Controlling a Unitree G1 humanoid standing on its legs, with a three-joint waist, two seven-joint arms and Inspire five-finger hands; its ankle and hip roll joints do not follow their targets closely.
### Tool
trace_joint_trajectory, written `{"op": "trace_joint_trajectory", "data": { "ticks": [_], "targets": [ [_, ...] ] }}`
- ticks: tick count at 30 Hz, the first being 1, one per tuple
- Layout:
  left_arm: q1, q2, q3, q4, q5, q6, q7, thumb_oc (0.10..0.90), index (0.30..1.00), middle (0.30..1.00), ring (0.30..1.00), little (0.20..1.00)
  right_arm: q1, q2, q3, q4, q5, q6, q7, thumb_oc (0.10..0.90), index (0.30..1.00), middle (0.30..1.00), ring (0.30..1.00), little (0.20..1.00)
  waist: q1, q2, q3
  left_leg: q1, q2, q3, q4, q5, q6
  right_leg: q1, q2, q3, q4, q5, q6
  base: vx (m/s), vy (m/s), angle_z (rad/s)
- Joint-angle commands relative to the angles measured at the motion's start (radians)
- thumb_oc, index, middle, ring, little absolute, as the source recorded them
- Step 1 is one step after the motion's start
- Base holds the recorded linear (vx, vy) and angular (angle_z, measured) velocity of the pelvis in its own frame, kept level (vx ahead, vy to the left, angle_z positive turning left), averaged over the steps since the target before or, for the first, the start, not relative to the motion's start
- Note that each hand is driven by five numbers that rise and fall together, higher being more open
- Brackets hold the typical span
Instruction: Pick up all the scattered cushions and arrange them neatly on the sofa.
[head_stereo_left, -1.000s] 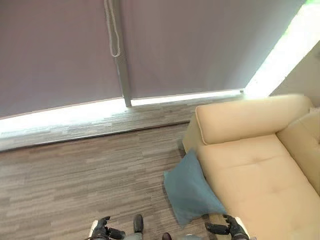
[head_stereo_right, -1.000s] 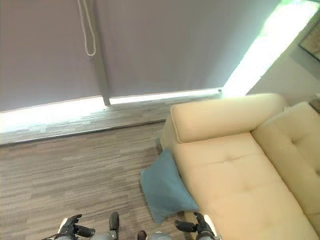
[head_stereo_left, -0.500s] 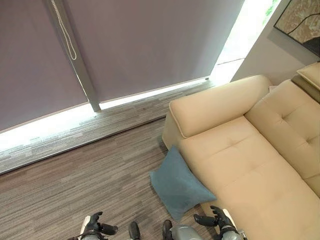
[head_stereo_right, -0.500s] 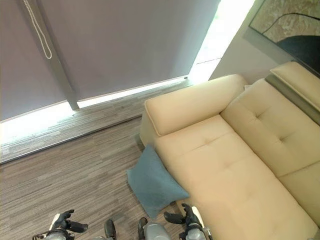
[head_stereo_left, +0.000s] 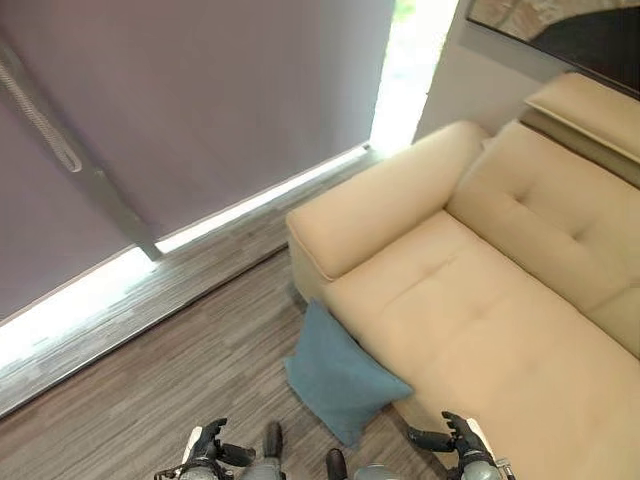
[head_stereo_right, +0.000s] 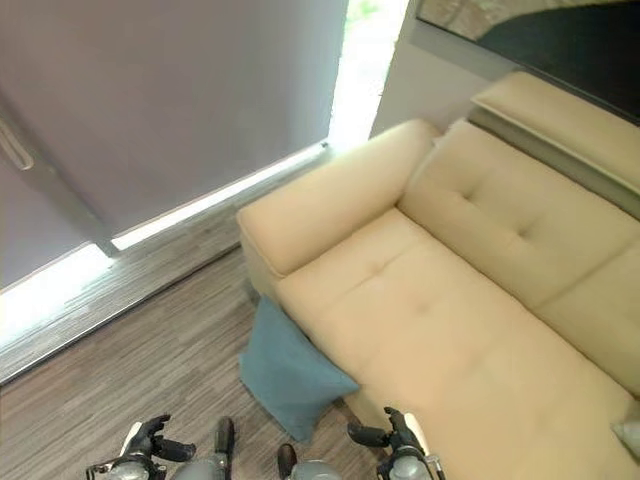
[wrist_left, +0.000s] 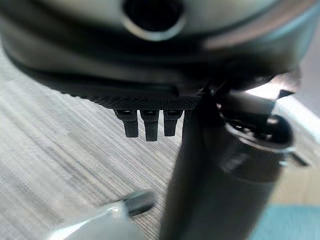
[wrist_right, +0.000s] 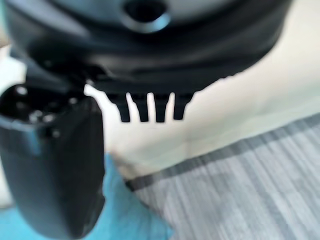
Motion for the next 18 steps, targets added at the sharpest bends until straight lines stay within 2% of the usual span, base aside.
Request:
{"op": "trace_joint_trajectory", "data": {
  "ticks": [1,3,7,9,10,11,12,13,14,15,16,17,18],
  "targets": [
    [0.021,0.017,0.003,-0.044,-0.004,-0.039,0.008,0.8,0.9,0.9,0.9,0.9,-0.002,-0.047,0.002,-0.054,0.008,-0.029,-0.029,0.8,0.9,0.9,0.9,0.9,0.009,0.014,-0.008,-0.054,-0.024,-0.012,0.088,0.025,0.025,-0.009,-0.017,0.039,0.125,-0.121,0.098,0.2,0.227,-1.09],
    [0.018,0.015,0.004,-0.028,0.008,-0.035,0.016,0.8,0.9,0.9,0.9,0.9,0.003,-0.033,-0.012,-0.054,0.019,-0.031,-0.028,0.8,0.9,0.9,0.9,0.9,0.005,0.012,-0.018,-0.036,-0.021,0.019,0.097,0.025,0.029,-0.003,-0.041,0.058,0.122,-0.115,0.115,0.22,0.268,-0.98],
    [0.002,0.028,-0.006,-0.028,0.028,-0.045,0.028,0.8,0.9,0.9,0.9,0.9,-0.003,-0.015,-0.009,-0.069,0.025,-0.034,-0.025,0.8,0.9,0.9,0.9,0.9,-0.002,-0.002,-0.033,-0.013,-0.021,0.104,0.091,-0.003,0.065,-0.036,-0.092,0.09,0.148,-0.093,0.153,0.15,0.263,-0.8],
    [-0.014,0.039,-0.004,-0.039,0.025,-0.045,0.04,0.8,0.9,0.9,0.9,0.9,-0.016,-0.01,-0.004,-0.084,0.027,-0.033,-0.024,0.8,0.9,0.9,0.9,0.9,0.0,-0.002,-0.029,-0.006,-0.016,0.15,0.09,-0.019,0.08,-0.074,-0.109,0.087,0.187,-0.074,0.171,0.03,0.207,-0.67],
    [-0.027,0.045,-0.003,-0.043,0.02,-0.048,0.045,0.8,0.9,0.9,0.9,0.9,-0.028,-0.009,0.004,-0.092,0.024,-0.037,-0.025,0.8,0.9,0.9,0.9,0.9,0.009,-0.001,-0.018,-0.001,-0.009,0.181,0.095,-0.029,0.089,-0.101,-0.127,0.054,0.22,-0.062,0.177,-0.02,0.12,-0.52],
    [-0.027,0.045,-0.003,-0.043,0.02,-0.048,0.045,0.8,0.9,0.9,0.9,0.9,-0.028,-0.01,0.004,-0.092,0.024,-0.037,-0.025,0.8,0.9,0.9,0.9,0.9,0.01,0.001,-0.021,-0.004,-0.007,0.182,0.094,-0.028,0.088,-0.105,-0.125,0.056,0.218,-0.06,0.177,-0.05,0.142,-0.76],
    [-0.044,0.054,-0.002,-0.05,0.009,-0.052,0.049,0.8,0.9,0.9,0.9,0.9,-0.043,-0.008,0.006,-0.11,0.023,-0.046,-0.03,0.8,0.9,0.9,0.9,0.9,0.023,0.01,-0.007,0.007,0.009,0.223,0.09,-0.039,0.096,-0.138,-0.168,-0.071,0.266,-0.056,0.177,-0.04,0.079,-0.8],
    [-0.044,0.054,-0.002,-0.05,0.009,-0.052,0.049,0.8,0.9,0.9,0.9,0.9,-0.043,-0.008,0.006,-0.11,0.023,-0.046,-0.03,0.8,0.9,0.9,0.9,0.9,0.024,0.011,-0.009,0.005,0.011,0.222,0.09,-0.038,0.095,-0.14,-0.167,-0.071,0.264,-0.053,0.177,-0.04,0.17,-1.06],
    [-0.047,0.056,0.004,-0.054,0.002,-0.055,0.053,0.8,0.9,0.9,0.9,0.9,-0.048,-0.007,0.01,-0.114,0.016,-0.057,-0.034,0.8,0.9,0.9,0.9,0.9,0.043,0.022,-0.01,0.018,0.021,0.266,0.075,-0.039,0.101,-0.133,-0.203,-0.234,0.273,-0.066,0.159,-0.01,0.133,-0.83],
    [-0.042,0.053,0.008,-0.053,-0.003,-0.056,0.052,0.8,0.9,0.9,0.9,0.9,-0.051,-0.007,0.009,-0.111,0.016,-0.059,-0.035,0.8,0.9,0.9,0.9,0.9,0.045,0.022,-0.015,0.032,0.019,0.28,0.062,-0.037,0.104,-0.133,-0.189,-0.269,0.271,-0.077,0.156,-0.01,0.132,-0.73],
    [-0.041,0.053,0.008,-0.053,-0.003,-0.056,0.052,0.8,0.9,0.9,0.9,0.9,-0.051,-0.007,0.009,-0.111,0.016,-0.059,-0.035,0.8,0.9,0.9,0.9,0.9,0.045,0.022,-0.014,0.034,0.019,0.28,0.061,-0.037,0.104,-0.132,-0.189,-0.269,0.272,-0.078,0.156,0.01,0.086,-0.87],
    [-0.034,0.051,0.012,-0.05,-0.006,-0.054,0.051,0.8,0.9,0.9,0.9,0.9,-0.057,-0.011,0.015,-0.109,0.012,-0.059,-0.034,0.8,0.9,0.9,0.9,0.9,0.049,0.017,-0.023,0.054,0.012,0.307,0.042,-0.036,0.108,-0.143,-0.142,-0.298,0.257,-0.084,0.159,0.01,0.044,-0.7],
    [-0.034,0.051,0.012,-0.05,-0.006,-0.054,0.051,0.8,0.9,0.9,0.9,0.9,-0.057,-0.011,0.016,-0.109,0.012,-0.059,-0.034,0.8,0.9,0.9,0.9,0.9,0.05,0.016,-0.022,0.056,0.012,0.309,0.041,-0.036,0.108,-0.143,-0.142,-0.297,0.258,-0.085,0.159,0.01,0.078,-0.81]
  ]
}}
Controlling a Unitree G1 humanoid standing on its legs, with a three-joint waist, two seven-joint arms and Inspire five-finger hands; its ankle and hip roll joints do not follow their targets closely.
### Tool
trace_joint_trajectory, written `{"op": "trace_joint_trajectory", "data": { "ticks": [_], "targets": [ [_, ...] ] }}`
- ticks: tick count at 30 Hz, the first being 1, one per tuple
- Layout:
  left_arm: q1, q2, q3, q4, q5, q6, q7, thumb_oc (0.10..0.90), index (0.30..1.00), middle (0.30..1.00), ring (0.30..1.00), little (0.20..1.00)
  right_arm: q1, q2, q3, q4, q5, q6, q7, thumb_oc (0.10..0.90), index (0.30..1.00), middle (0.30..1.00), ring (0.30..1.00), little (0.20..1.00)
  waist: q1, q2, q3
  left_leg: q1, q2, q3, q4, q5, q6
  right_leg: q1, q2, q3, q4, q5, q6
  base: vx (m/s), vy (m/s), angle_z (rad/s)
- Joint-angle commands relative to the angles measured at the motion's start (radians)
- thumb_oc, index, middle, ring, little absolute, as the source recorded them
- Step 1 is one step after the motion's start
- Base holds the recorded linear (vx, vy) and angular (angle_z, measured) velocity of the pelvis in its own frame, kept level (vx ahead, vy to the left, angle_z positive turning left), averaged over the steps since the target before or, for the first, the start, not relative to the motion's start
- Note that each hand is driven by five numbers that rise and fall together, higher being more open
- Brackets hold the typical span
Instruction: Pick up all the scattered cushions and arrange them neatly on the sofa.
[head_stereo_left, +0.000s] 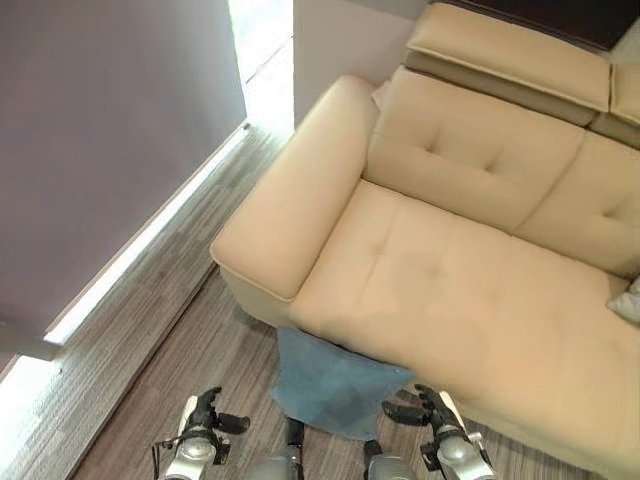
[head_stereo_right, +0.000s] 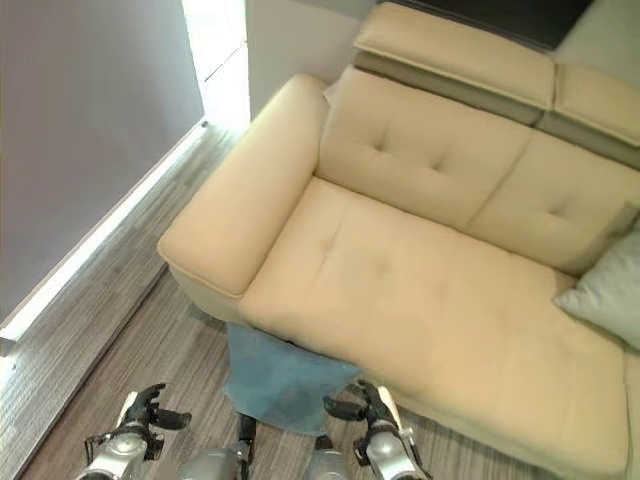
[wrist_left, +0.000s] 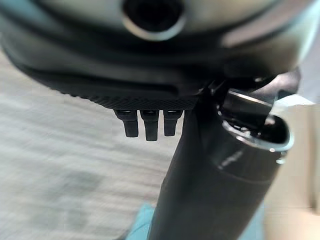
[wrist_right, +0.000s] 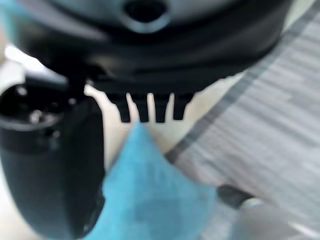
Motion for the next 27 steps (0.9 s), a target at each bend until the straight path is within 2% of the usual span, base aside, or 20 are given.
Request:
{"op": "trace_joint_trajectory", "data": {
  "ticks": [1,2,4,5,8,10,11,12,13,18,20,22,27],
  "targets": [
    [0.038,-0.005,0.016,0.001,-0.015,-0.034,0.019,0.8,0.9,0.9,0.9,0.9,-0.007,-0.083,0.006,-0.034,0.004,-0.026,-0.043,0.8,0.9,0.9,0.9,0.9,0.02,-0.016,-0.051,-0.042,0.05,-0.011,0.053,-0.126,-0.066,-0.014,0.104,-0.111,-0.014,0.037,-0.03,-0.01,0.013,-0.74],
    [0.046,-0.009,0.021,0.0,-0.016,-0.037,0.017,0.8,0.9,0.9,0.9,0.9,-0.005,-0.081,0.009,-0.035,-0.001,-0.026,-0.044,0.8,0.9,0.9,0.9,0.9,0.032,-0.018,-0.048,-0.026,0.05,0.016,0.038,-0.123,-0.073,0.019,0.093,-0.18,-0.064,0.025,-0.041,-0.02,-0.031,-0.99],
    [0.049,-0.013,0.018,-0.002,-0.011,-0.035,0.016,0.8,0.9,0.9,0.9,0.9,-0.003,-0.08,0.012,-0.035,0.001,-0.025,-0.047,0.8,0.9,0.9,0.9,0.9,0.029,-0.02,-0.051,-0.032,0.052,0.023,0.037,-0.115,-0.078,0.028,0.112,-0.173,-0.101,0.016,-0.049,-0.03,-0.064,-0.69],
    [0.055,-0.017,0.018,-0.006,-0.007,-0.033,0.014,0.8,0.9,0.9,0.9,0.9,0.002,-0.084,0.01,-0.039,-0.001,-0.024,-0.047,0.8,0.9,0.9,0.9,0.9,0.025,-0.023,-0.052,-0.035,0.05,0.029,0.04,-0.11,-0.079,0.035,0.127,-0.141,-0.125,0.015,-0.05,-0.07,-0.056,-0.17],
    [0.047,-0.032,0.009,-0.02,-0.011,-0.036,0.01,0.8,0.9,0.9,0.9,0.9,-0.002,-0.106,0.006,-0.048,0.0,-0.024,-0.053,0.8,0.9,0.9,0.9,0.9,0.025,-0.018,-0.038,-0.067,0.05,0.035,0.058,-0.099,-0.09,0.031,0.134,-0.129,-0.169,0.032,-0.058,-0.12,-0.05,-0.03],
    [0.033,-0.036,-0.002,-0.032,-0.009,-0.037,0.006,0.8,0.9,0.9,0.9,0.9,-0.012,-0.119,0.004,-0.045,0.005,-0.024,-0.058,0.8,0.9,0.9,0.9,0.9,0.025,-0.013,-0.025,-0.1,0.049,0.013,0.083,-0.091,-0.099,0.02,0.136,-0.123,-0.176,0.041,-0.065,-0.13,0.004,0.05],
    [0.014,-0.044,-0.018,-0.04,-0.018,-0.043,0.003,0.8,0.9,0.9,0.9,0.9,-0.028,-0.125,0.009,-0.034,0.008,-0.027,-0.063,0.8,0.9,0.9,0.9,0.9,0.028,-0.013,-0.007,-0.123,0.034,-0.052,0.112,-0.102,-0.116,0.01,0.13,-0.119,-0.179,0.049,-0.07,-0.1,0.021,0.04],
    [0.013,-0.045,-0.018,-0.04,-0.018,-0.043,0.003,0.8,0.9,0.9,0.9,0.9,-0.029,-0.126,0.009,-0.034,0.008,-0.027,-0.063,0.8,0.9,0.9,0.9,0.9,0.027,-0.012,-0.01,-0.127,0.035,-0.053,0.112,-0.1,-0.115,0.008,0.13,-0.12,-0.18,0.051,-0.07,-0.12,0.036,0.02],
    [0.01,-0.048,-0.021,-0.043,-0.02,-0.044,0.002,0.8,0.9,0.9,0.9,0.9,-0.03,-0.128,0.008,-0.03,0.006,-0.026,-0.064,0.8,0.9,0.9,0.9,0.9,0.024,-0.011,-0.012,-0.129,0.034,-0.074,0.116,-0.105,-0.119,0.006,0.127,-0.121,-0.185,0.057,-0.069,-0.03,0.063,0.03],
    [0.009,-0.061,-0.036,-0.029,-0.021,-0.043,-0.002,0.8,0.9,0.9,0.9,0.9,-0.031,-0.13,0.007,-0.025,0.005,-0.028,-0.068,0.8,0.9,0.9,0.9,0.9,0.007,-0.015,-0.019,-0.088,0.089,-0.076,0.124,-0.127,-0.131,0.007,0.096,-0.118,-0.23,0.103,-0.055,-0.03,0.107,-0.08],
    [0.008,-0.065,-0.042,-0.031,-0.022,-0.042,-0.003,0.8,0.9,0.9,0.9,0.9,-0.027,-0.129,0.002,-0.024,0.007,-0.027,-0.07,0.8,0.9,0.9,0.9,0.9,-0.001,-0.004,-0.014,-0.085,0.099,-0.069,0.111,-0.121,-0.133,0.007,0.091,-0.12,-0.243,0.11,-0.047,-0.02,0.161,-0.03],
    [0.004,-0.064,-0.043,-0.031,-0.016,-0.04,-0.002,0.8,0.9,0.9,0.9,0.9,-0.027,-0.125,-0.003,-0.019,0.005,-0.024,-0.07,0.8,0.9,0.9,0.9,0.9,-0.007,0.005,-0.015,-0.068,0.101,-0.055,0.068,-0.121,-0.131,0.002,0.09,-0.116,-0.243,0.117,-0.041,0.01,0.163,0.02],
    [-0.03,-0.038,-0.042,-0.085,-0.048,-0.061,0.017,0.8,0.9,0.9,0.9,0.9,-0.054,-0.106,-0.003,-0.012,0.021,-0.016,-0.085,0.8,0.9,0.9,0.9,0.9,-0.009,-0.004,0.02,-0.114,0.077,-0.04,0.096,-0.141,-0.112,-0.073,0.069,-0.068,-0.223,0.152,-0.019,-0.07,0.158,-0.09]
  ]
}}
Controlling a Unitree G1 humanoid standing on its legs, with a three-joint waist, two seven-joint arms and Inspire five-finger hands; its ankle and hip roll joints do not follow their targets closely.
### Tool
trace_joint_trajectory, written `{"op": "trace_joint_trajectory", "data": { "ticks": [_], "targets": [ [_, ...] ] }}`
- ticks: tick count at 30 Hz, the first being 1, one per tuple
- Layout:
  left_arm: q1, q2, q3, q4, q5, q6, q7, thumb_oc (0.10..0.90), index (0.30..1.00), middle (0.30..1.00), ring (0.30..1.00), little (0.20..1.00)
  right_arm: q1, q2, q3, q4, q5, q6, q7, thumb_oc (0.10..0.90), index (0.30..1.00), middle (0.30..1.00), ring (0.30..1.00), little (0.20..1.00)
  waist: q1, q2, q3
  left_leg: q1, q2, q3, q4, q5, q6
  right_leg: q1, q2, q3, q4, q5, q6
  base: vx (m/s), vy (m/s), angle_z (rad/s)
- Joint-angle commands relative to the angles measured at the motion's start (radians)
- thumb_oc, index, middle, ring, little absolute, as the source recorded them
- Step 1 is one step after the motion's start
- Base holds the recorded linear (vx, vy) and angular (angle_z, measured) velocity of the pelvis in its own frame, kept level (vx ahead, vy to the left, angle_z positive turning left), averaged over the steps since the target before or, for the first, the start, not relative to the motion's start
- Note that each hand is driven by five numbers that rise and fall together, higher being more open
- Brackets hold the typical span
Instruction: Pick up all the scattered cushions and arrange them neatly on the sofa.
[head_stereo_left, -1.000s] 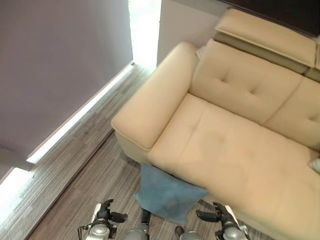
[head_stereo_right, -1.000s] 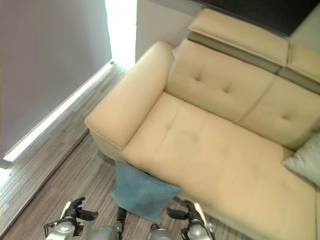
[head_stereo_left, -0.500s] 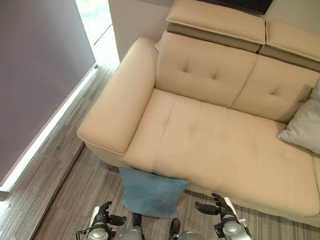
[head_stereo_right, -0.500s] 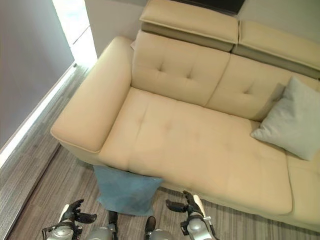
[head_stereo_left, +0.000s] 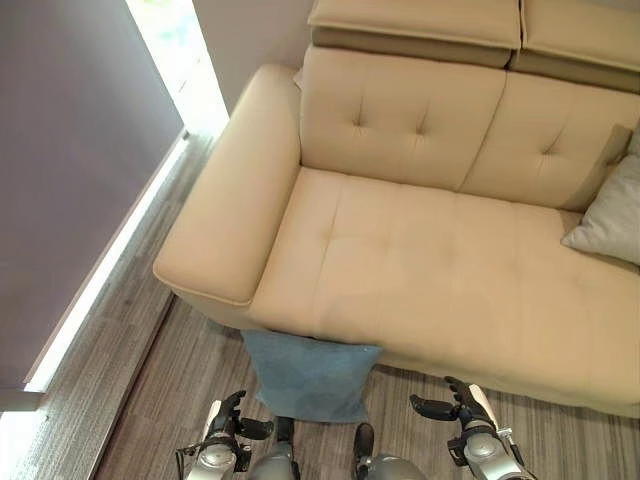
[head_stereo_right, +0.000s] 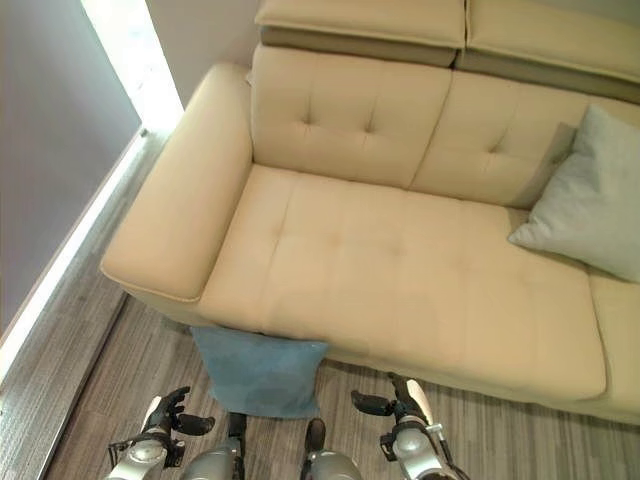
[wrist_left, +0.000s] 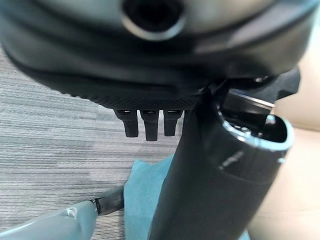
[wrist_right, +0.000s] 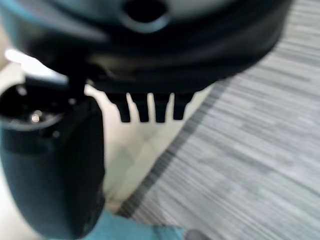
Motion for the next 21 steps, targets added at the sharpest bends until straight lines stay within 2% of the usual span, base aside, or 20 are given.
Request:
{"op": "trace_joint_trajectory", "data": {
  "ticks": [1,3,8,10,13,14,15,17,18,21],
  "targets": [
    [-0.035,0.053,0.015,-0.079,-0.027,-0.061,0.025,0.8,0.9,0.9,0.9,0.9,-0.043,0.005,0.001,-0.034,0.023,-0.023,-0.041,0.8,0.9,0.9,0.9,0.9,0.006,-0.066,0.018,-0.02,-0.046,0.012,0.084,-0.173,0.017,-0.008,-0.051,0.067,-0.067,0.009,0.067,-0.09,0.166,-0.35],
    [-0.05,0.07,0.029,-0.122,-0.057,-0.072,0.044,0.8,0.9,0.9,0.9,0.9,-0.054,0.011,-0.001,-0.038,0.036,-0.02,-0.048,0.8,0.9,0.9,0.9,0.9,0.009,-0.078,0.031,-0.047,-0.06,0.031,0.1,-0.184,0.03,-0.042,-0.066,0.088,-0.068,0.036,0.081,-0.08,0.169,-0.43],
    [-0.058,0.092,0.051,-0.174,-0.08,-0.085,0.068,0.8,0.9,0.9,0.9,0.9,-0.061,0.018,-0.014,-0.053,0.053,-0.016,-0.058,0.8,0.9,0.9,0.9,0.9,0.014,-0.09,0.047,-0.064,-0.076,0.058,0.098,-0.193,0.046,-0.081,-0.086,0.108,-0.068,0.06,0.104,-0.04,0.115,-0.26],
    [-0.082,0.11,0.07,-0.201,-0.101,-0.094,0.094,0.8,0.9,0.9,0.9,0.9,-0.083,0.029,-0.02,-0.065,0.075,-0.016,-0.067,0.8,0.9,0.9,0.9,0.9,0.021,-0.088,0.087,-0.098,-0.071,0.075,0.111,-0.189,0.052,-0.143,-0.102,0.102,-0.009,0.056,0.111,-0.15,0.084,-0.25],
    [-0.109,0.123,0.086,-0.216,-0.127,-0.107,0.118,0.8,0.9,0.9,0.9,0.9,-0.106,0.039,-0.025,-0.075,0.1,-0.023,-0.083,0.8,0.9,0.9,0.9,0.9,0.034,-0.086,0.116,-0.141,-0.068,0.084,0.129,-0.188,0.052,-0.179,-0.11,0.084,0.036,0.043,0.105,-0.15,-0.008,-0.15],
    [-0.132,0.122,0.088,-0.226,-0.143,-0.119,0.14,0.8,0.9,0.9,0.9,0.9,-0.12,0.042,-0.028,-0.087,0.12,-0.022,-0.101,0.8,0.9,0.9,0.9,0.9,0.043,-0.085,0.137,-0.186,-0.079,0.088,0.148,-0.184,0.049,-0.191,-0.121,0.055,0.026,0.04,0.093,-0.04,-0.044,0.02],
    [-0.143,0.122,0.089,-0.232,-0.157,-0.127,0.152,0.8,0.9,0.9,0.9,0.9,-0.128,0.044,-0.034,-0.099,0.135,-0.025,-0.112,0.8,0.9,0.9,0.9,0.9,0.045,-0.083,0.149,-0.202,-0.083,0.078,0.167,-0.207,0.041,-0.206,-0.115,0.064,0.037,0.015,0.092,-0.07,-0.046,0.04],
    [-0.148,0.121,0.096,-0.247,-0.17,-0.132,0.16,0.8,0.9,0.9,0.9,0.9,-0.138,0.041,-0.036,-0.104,0.148,-0.023,-0.121,0.8,0.9,0.9,0.9,0.9,0.048,-0.08,0.154,-0.234,-0.084,0.075,0.187,-0.206,0.039,-0.24,-0.108,0.074,0.051,0.013,0.084,-0.05,-0.026,0.08],
    [-0.178,0.123,0.111,-0.257,-0.196,-0.148,0.187,0.8,0.9,0.9,0.9,0.9,-0.169,0.041,-0.042,-0.119,0.172,-0.028,-0.144,0.8,0.9,0.9,0.9,0.9,0.05,-0.075,0.164,-0.316,-0.075,0.074,0.231,-0.206,0.037,-0.319,-0.115,0.06,0.076,0.02,0.08,-0.12,-0.059,0.03],
    [-0.202,0.123,0.117,-0.255,-0.21,-0.155,0.21,0.8,0.9,0.9,0.9,0.9,-0.2,0.037,-0.045,-0.151,0.186,-0.032,-0.168,0.8,0.9,0.9,0.9,0.9,0.046,-0.069,0.166,-0.386,-0.066,0.067,0.269,-0.202,0.038,-0.402,-0.118,0.058,0.122,0.017,0.073,-0.07,-0.036,-0.01]
  ]
}}
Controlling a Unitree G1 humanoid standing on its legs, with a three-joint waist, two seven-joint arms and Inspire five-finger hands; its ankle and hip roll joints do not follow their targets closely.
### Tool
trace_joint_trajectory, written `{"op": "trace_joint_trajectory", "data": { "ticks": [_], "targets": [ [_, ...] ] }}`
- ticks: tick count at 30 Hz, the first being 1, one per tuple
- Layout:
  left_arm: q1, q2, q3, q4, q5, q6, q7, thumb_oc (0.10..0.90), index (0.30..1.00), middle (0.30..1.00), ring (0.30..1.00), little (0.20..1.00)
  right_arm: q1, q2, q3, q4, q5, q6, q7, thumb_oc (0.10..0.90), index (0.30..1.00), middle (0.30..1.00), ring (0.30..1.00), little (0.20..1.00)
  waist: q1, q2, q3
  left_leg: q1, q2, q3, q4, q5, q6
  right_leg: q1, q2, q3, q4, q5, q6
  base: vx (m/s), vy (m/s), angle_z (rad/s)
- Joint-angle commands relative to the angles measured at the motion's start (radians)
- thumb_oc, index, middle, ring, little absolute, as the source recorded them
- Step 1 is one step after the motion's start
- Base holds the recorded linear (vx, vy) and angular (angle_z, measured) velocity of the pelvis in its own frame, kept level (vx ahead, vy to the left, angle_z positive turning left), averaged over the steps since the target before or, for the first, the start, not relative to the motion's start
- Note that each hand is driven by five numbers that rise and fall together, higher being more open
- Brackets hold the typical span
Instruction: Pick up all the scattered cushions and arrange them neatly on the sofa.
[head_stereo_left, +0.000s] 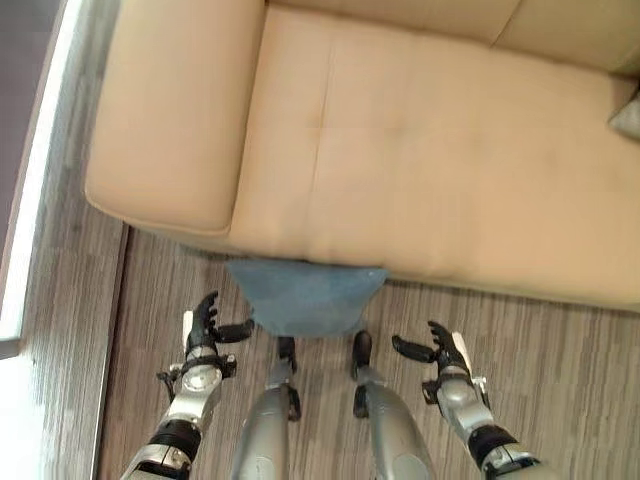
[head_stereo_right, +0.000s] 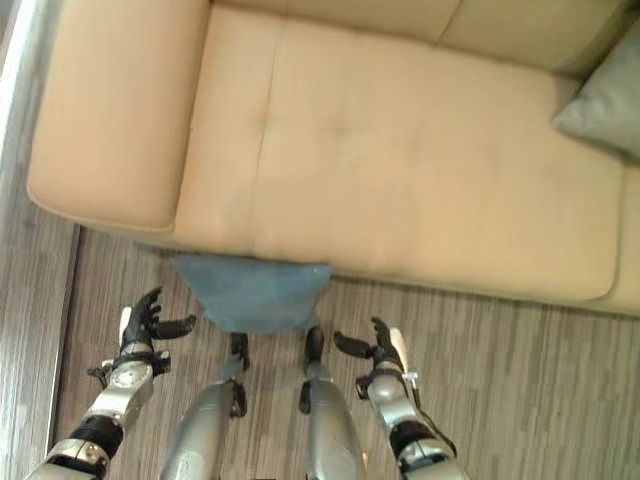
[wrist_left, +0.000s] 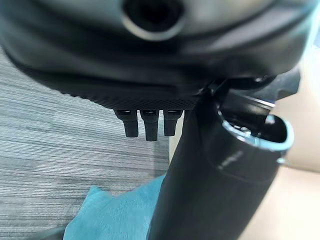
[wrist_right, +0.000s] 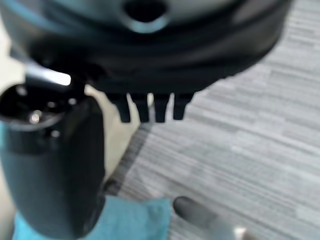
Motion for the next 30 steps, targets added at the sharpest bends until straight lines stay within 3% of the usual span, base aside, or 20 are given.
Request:
{"op": "trace_joint_trajectory", "data": {
  "ticks": [1,14,21,27,28,29,30],
  "targets": [
    [0.015,0.017,0.026,-0.01,-0.026,-0.061,0.065,0.8,0.9,0.9,0.9,0.9,0.016,-0.031,-0.01,-0.079,0.046,-0.037,-0.081,0.8,0.9,0.9,0.9,0.9,0.001,-0.018,-0.066,-0.14,-0.016,-0.056,0.175,-0.186,-0.021,-0.097,-0.056,-0.042,0.019,-0.025,0.03,-0.06,-0.035,0.17],
    [-0.167,0.043,-0.015,-0.021,-0.056,-0.064,0.099,0.8,0.9,0.9,0.9,0.9,-0.18,-0.042,-0.025,-0.141,0.148,-0.092,-0.146,0.8,0.9,0.9,0.9,0.9,-0.017,-0.01,0.002,-0.357,-0.011,-0.075,0.183,-0.15,-0.029,-0.34,-0.061,-0.02,0.088,-0.028,0.032,-0.03,-0.007,0.08],
    [-0.35,0.044,-0.084,-0.068,-0.052,-0.06,0.125,0.8,0.9,0.9,0.9,0.9,-0.367,-0.032,0.049,-0.168,0.183,-0.107,-0.155,0.8,0.9,0.9,0.9,0.9,-0.025,-0.01,0.043,-0.48,-0.014,-0.083,0.178,-0.13,-0.028,-0.475,-0.065,-0.006,0.111,-0.023,0.04,0.0,0.004,0.02],
    [-0.497,0.013,-0.168,-0.062,-0.08,-0.062,0.129,0.8,0.9,0.9,0.9,0.9,-0.488,0.012,0.153,-0.199,0.331,-0.16,-0.074,0.8,0.9,0.9,0.9,0.9,-0.024,-0.015,0.043,-0.537,-0.018,-0.085,0.165,-0.115,-0.027,-0.545,-0.065,0.0,0.128,-0.018,0.044,0.0,0.0,0.0],
    [-0.5,0.013,-0.168,-0.061,-0.08,-0.062,0.129,0.704,0.756,0.756,0.756,0.756,-0.49,0.012,0.153,-0.198,0.332,-0.16,-0.073,0.8,0.9,0.9,0.9,0.9,-0.024,-0.015,0.043,-0.538,-0.018,-0.085,0.165,-0.115,-0.027,-0.547,-0.065,0.0,0.129,-0.018,0.044,0.0,-0.01,0.04],
    [-0.539,0.004,-0.188,-0.058,-0.092,-0.064,0.124,0.571,0.556,0.556,0.556,0.556,-0.525,0.02,0.189,-0.206,0.37,-0.172,-0.046,0.8,0.9,0.9,0.9,0.9,-0.023,-0.018,0.043,-0.545,-0.018,-0.082,0.16,-0.111,-0.028,-0.55,-0.066,-0.002,0.125,-0.016,0.045,0.0,-0.011,0.04],
    [-0.563,0.002,-0.195,-0.056,-0.099,-0.067,0.123,0.4,0.3,0.3,0.3,0.3,-0.544,0.023,0.207,-0.206,0.387,-0.176,-0.03,0.645,0.667,0.667,0.667,0.667,-0.023,-0.017,0.043,-0.549,-0.018,-0.082,0.156,-0.109,-0.029,-0.555,-0.065,-0.001,0.122,-0.014,0.046,0.0,-0.017,0.03]
  ]
}}
